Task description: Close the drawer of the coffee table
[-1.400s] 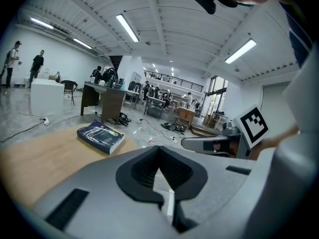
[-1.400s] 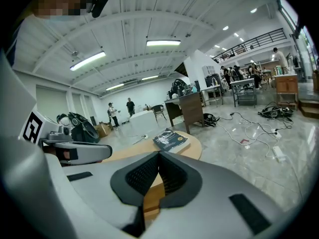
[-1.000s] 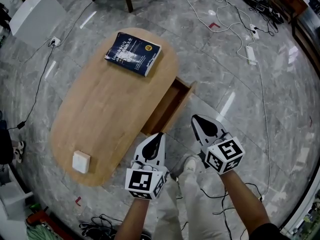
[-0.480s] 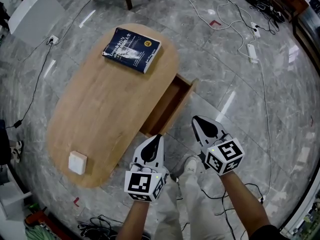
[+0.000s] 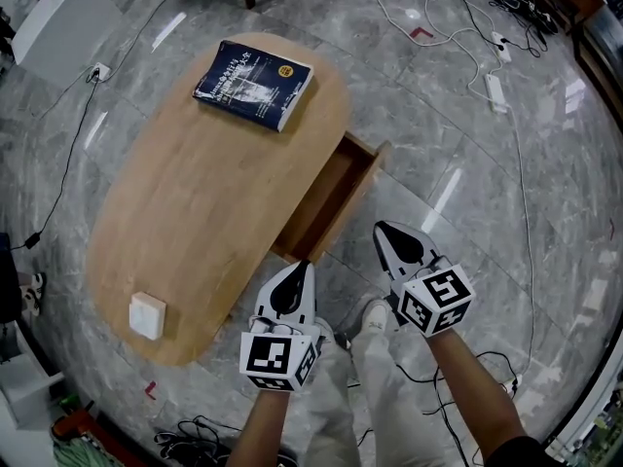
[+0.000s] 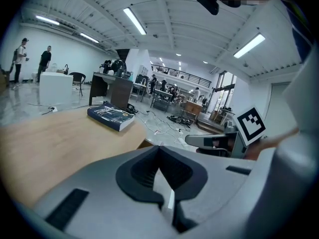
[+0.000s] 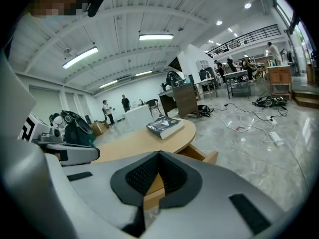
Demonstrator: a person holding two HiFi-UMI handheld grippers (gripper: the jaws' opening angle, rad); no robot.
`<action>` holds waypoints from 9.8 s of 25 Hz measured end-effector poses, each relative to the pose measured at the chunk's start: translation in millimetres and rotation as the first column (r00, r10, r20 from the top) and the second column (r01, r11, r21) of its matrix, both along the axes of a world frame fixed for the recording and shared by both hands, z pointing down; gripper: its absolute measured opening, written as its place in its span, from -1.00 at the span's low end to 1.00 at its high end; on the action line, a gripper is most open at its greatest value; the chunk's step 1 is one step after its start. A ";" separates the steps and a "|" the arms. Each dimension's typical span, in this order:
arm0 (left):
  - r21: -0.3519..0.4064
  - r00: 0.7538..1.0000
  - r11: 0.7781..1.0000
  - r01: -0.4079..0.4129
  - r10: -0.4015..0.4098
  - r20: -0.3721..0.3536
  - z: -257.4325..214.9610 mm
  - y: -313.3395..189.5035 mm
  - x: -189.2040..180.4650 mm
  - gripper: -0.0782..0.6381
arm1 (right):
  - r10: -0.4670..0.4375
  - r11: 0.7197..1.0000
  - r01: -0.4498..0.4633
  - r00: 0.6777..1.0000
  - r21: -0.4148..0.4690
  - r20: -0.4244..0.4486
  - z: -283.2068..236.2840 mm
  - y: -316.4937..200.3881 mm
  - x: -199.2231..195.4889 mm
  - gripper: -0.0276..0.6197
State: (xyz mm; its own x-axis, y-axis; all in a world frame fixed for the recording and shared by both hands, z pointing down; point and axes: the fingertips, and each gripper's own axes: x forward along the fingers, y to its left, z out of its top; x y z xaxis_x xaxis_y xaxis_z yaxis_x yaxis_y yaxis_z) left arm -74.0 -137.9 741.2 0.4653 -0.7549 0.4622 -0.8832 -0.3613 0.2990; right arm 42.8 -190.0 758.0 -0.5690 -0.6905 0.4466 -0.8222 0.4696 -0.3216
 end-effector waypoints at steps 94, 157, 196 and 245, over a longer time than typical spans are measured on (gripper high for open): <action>-0.119 0.993 0.986 0.117 -0.117 0.007 70.6 31.4 -42.4 -0.78 | -0.375 0.927 0.343 0.861 -0.153 -0.344 189.2 7.6 -80.0 -0.88; -0.117 0.959 0.952 0.284 -0.282 0.028 53.1 39.7 -106.5 -0.78 | -0.402 0.916 0.373 0.856 -0.149 -0.327 157.0 -33.6 -129.3 -0.88; 0.088 0.961 0.962 0.259 -0.266 0.072 -206.3 -4.7 -85.5 -0.78 | -0.400 0.904 0.423 0.888 0.062 -0.228 -172.2 -17.8 -115.9 -0.88; 0.395 0.986 0.910 0.126 -0.158 0.048 -420.2 3.4 -130.0 -0.78 | -0.317 0.842 0.338 0.941 0.420 -0.123 -418.3 18.4 -176.0 -0.88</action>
State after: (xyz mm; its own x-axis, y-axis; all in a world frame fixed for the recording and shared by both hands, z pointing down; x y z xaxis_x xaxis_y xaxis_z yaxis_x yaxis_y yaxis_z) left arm -204.0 -134.5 321.1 0.3148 -0.9376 0.1479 -0.9484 -0.3043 0.0893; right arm -133.2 -171.6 339.7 -0.7820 -0.5963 0.1816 -0.6051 0.7961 0.0086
